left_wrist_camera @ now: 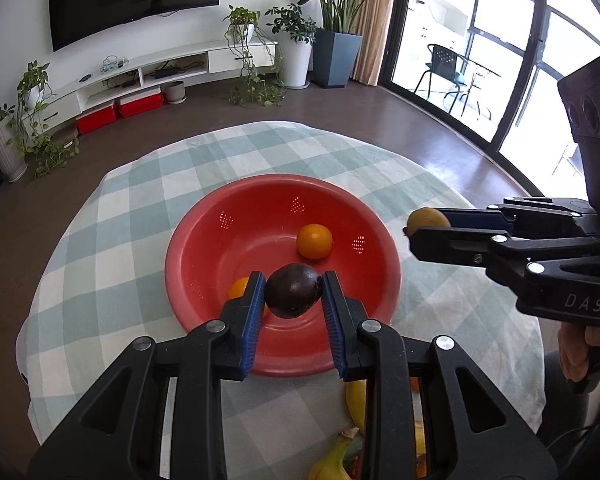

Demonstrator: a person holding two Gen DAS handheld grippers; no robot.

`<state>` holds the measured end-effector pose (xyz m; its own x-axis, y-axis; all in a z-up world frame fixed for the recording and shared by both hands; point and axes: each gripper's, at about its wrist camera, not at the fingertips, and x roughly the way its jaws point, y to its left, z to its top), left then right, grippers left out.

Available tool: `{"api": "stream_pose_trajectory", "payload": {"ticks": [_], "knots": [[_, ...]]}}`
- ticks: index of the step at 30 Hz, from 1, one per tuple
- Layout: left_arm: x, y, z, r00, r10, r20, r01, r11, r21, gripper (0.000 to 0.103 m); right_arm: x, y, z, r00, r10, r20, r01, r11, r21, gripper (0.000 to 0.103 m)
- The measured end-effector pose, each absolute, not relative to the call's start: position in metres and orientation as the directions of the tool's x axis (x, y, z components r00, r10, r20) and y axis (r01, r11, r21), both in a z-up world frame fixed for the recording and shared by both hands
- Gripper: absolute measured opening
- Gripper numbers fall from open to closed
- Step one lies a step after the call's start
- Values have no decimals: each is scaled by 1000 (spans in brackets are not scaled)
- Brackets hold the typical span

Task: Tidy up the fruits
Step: 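Lower the plum and kiwi into the red bowl and open both tools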

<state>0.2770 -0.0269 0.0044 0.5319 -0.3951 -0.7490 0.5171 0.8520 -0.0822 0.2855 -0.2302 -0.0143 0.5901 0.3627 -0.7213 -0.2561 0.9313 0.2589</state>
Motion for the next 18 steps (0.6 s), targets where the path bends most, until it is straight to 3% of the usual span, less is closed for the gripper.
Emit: {"api": "stream_pose_trajectory", "payload": {"ticks": [18], "knots": [[306,-43,-51,512,-327,-794,515,857,-21,28,322,-202,-68,498,249,-831,-299,949,105,28]]}}
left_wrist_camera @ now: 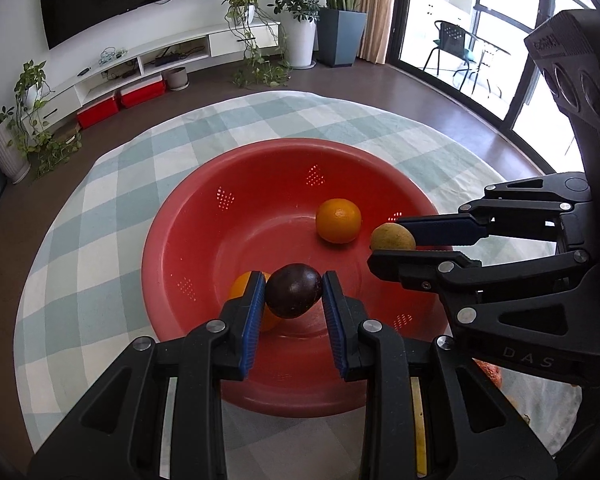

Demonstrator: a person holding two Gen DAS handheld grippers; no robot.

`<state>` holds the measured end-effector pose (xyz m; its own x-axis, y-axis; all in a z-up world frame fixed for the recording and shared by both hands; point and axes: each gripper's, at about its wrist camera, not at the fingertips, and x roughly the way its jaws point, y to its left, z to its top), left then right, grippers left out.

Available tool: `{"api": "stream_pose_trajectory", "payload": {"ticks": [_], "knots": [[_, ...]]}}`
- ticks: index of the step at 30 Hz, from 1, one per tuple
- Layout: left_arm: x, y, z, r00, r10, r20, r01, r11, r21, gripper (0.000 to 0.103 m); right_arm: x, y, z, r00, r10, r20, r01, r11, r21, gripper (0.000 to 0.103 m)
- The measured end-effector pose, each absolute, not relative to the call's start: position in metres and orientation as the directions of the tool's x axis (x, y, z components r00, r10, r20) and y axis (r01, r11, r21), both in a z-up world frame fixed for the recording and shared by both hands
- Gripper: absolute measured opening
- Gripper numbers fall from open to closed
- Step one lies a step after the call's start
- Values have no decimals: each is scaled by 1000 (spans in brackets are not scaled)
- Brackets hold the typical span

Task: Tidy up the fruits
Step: 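Lower the plum and kiwi into the red bowl and open both tools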

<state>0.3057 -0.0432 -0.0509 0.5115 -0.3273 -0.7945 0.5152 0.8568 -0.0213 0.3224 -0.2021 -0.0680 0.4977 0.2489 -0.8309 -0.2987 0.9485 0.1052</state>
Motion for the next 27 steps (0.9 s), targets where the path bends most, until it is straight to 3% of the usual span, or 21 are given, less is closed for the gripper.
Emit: {"api": "stream_pose_trajectory", "payload": {"ticks": [23,26,27], "knots": [[307,-42,-59,509,-307,-804,531,847,12,29,331,-195,-80,487,209,-848,-300,952,62,28],[308,-41,-60,514,-298,-804,522,853,17,41,330,-195,-79,492,202,-847,-295,954,56,28],[308,-39,-60,515,-298,-804,516,857,13,51,330,-195,-79,493,200,-847,-294,954,54,28]]}}
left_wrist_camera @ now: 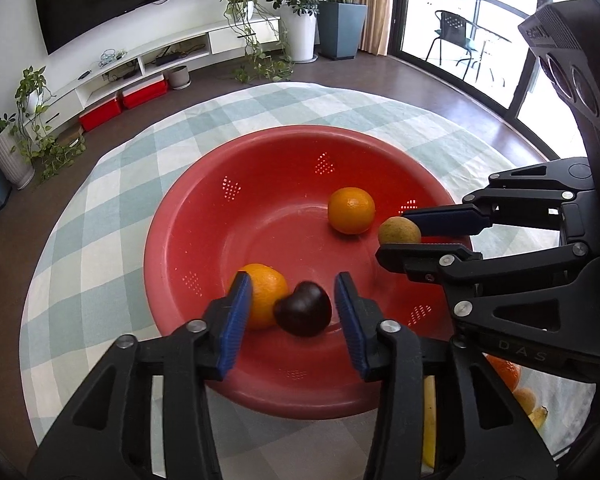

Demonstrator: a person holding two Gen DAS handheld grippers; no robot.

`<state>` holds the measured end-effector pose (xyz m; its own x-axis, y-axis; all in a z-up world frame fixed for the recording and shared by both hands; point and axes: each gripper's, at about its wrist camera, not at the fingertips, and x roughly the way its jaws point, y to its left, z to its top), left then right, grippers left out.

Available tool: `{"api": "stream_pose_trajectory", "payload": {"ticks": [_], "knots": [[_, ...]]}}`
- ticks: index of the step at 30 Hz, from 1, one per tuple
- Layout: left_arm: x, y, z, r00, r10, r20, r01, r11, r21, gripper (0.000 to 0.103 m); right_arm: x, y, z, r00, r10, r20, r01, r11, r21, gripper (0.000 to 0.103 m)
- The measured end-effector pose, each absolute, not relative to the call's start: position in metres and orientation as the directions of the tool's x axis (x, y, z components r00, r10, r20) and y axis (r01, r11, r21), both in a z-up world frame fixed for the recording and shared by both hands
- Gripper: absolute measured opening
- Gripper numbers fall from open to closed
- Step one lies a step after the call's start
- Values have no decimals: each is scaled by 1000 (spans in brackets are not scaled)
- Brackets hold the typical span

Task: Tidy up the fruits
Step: 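Lower the plum and kiwi into the red bowl and open both tools, then withdraw both tools from the bowl back over the remaining fruit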

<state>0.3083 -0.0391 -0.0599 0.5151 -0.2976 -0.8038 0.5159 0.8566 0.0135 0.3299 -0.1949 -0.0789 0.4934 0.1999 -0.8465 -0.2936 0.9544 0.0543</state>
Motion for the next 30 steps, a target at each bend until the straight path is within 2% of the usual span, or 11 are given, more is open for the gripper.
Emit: {"api": "stream_pose_trajectory", "payload": {"ticks": [1,8,9,12,13,16,20,22,30], "knots": [[309,-37,-60,517,-297,-803,508,861,8,54,329,-195,-79,494,202,-846,-295,954,55,28],[301,-32,-54,524,-300,-797,502,865,4,56,323,-198,-74,499,216,-839,-295,953,70,34],[298,-30,-50,533,-301,-791,498,867,6,59,321,-198,-71,505,219,-835,-295,953,72,35],[287,-23,-36,558,-309,-771,481,877,-3,70,309,-205,-59,531,232,-815,-286,955,85,49],[281,-20,-31,568,-315,-761,474,881,-11,75,304,-210,-53,545,241,-803,-280,955,97,56],[261,-11,-15,596,-321,-736,456,890,-19,80,281,-227,-37,583,294,-757,-259,951,169,73],[223,2,1,626,-333,-705,433,900,-41,89,232,-252,-25,637,359,-682,-253,933,255,85],[202,9,2,632,-336,-698,415,908,-62,91,206,-262,-28,655,363,-663,-236,932,277,86],[114,26,-32,589,-327,-739,290,939,-185,91,115,-292,-67,671,379,-638,-116,902,415,86]]}}
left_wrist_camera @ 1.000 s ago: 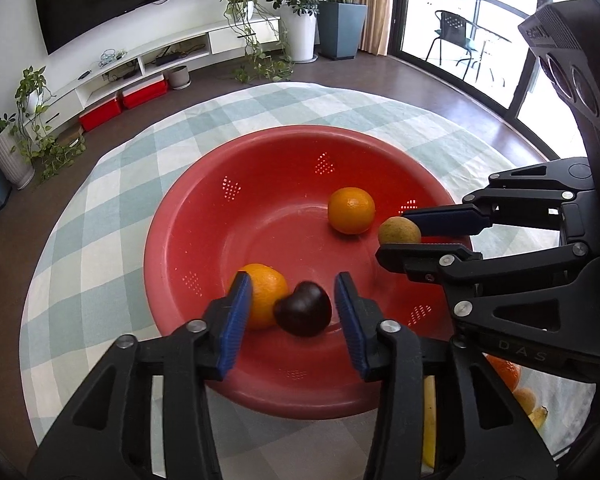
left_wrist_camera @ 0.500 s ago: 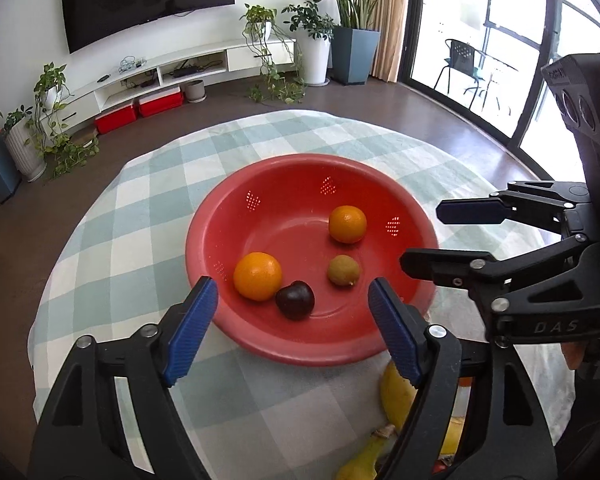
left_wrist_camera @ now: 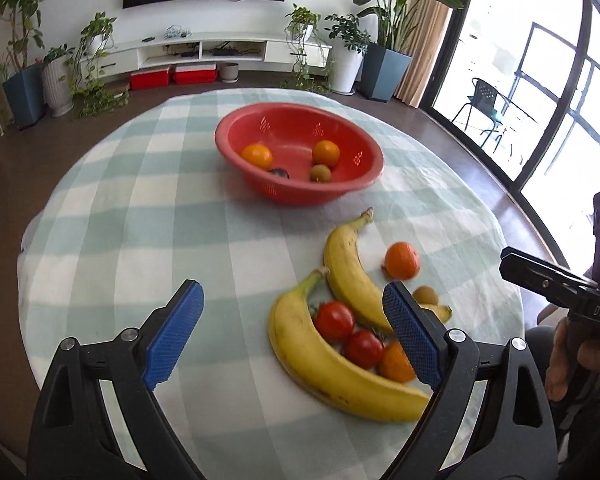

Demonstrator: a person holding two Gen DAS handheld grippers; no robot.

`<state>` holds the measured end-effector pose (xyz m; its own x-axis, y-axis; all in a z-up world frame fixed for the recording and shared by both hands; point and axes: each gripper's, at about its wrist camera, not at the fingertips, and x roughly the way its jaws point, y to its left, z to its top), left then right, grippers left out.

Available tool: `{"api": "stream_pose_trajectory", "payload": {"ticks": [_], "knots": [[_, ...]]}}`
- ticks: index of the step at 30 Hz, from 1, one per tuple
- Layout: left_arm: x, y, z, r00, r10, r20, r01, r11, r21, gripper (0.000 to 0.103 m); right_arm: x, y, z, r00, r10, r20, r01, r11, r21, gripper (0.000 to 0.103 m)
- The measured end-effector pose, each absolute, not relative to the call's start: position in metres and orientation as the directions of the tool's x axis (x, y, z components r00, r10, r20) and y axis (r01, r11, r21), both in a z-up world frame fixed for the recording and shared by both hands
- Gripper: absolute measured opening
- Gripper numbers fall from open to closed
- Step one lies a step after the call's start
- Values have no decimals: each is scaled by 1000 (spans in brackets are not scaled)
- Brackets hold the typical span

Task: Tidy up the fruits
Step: 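Withdraw both tools from the bowl back over the remaining fruit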

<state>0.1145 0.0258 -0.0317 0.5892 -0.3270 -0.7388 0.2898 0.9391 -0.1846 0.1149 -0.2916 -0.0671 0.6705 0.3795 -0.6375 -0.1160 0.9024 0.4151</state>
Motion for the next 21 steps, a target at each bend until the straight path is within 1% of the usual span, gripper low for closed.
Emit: {"api": "stream_pose_trajectory", "payload": {"ticks": [4,7,13,17,19,21], "knots": [[85,19,-49,564,-314,-764,248,947,-206,91,92,-282,-82,651,381,-657,-118,905,409,86],[77,7,-59,539,-294,-789,244,951,-188,91,82,-271,-83,640,388,-664,-148,910,388,86],[81,-9,-71,522,-251,-815,233,961,-147,91,69,-263,-87,628,384,-677,-163,915,369,86],[92,-6,-85,498,-232,-835,203,968,-148,92,67,-259,-88,622,386,-681,-172,916,362,86],[94,-3,-88,498,-231,-836,189,970,-156,97,67,-257,-89,618,386,-685,-178,917,356,86],[95,-2,-89,494,-233,-837,189,969,-158,98,67,-256,-90,614,386,-688,-182,918,353,86]]}}
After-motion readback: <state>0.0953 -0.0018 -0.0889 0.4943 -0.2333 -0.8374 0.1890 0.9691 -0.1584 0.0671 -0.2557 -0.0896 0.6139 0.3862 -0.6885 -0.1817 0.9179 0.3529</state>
